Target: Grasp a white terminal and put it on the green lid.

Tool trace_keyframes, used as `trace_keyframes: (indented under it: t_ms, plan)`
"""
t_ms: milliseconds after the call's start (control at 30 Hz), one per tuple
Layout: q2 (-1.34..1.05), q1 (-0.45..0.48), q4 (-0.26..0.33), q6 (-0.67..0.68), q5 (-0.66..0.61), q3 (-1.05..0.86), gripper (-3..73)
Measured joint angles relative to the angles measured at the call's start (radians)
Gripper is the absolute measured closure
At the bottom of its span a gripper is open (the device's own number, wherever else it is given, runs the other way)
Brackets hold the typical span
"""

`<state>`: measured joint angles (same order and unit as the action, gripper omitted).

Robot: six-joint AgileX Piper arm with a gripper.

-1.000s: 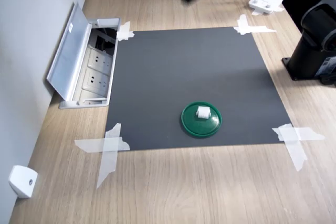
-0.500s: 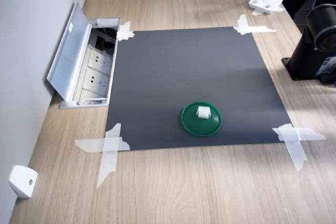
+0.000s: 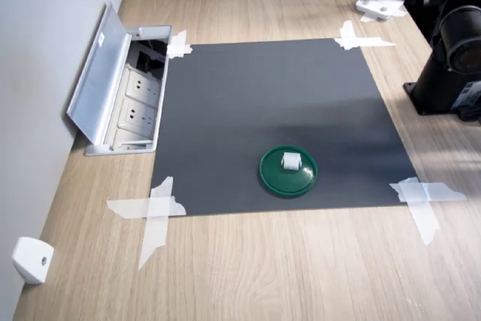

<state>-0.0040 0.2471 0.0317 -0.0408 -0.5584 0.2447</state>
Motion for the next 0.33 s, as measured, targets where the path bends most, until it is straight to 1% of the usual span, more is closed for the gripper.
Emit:
trace_keyframes:
  t_ms: [167,333]
  plan:
    - [-0.007,0.000,-0.001,0.000,-0.005,-0.064,70.2]
    - [-0.007,0.000,-0.003,0.000,0.009,-0.075,70.2]
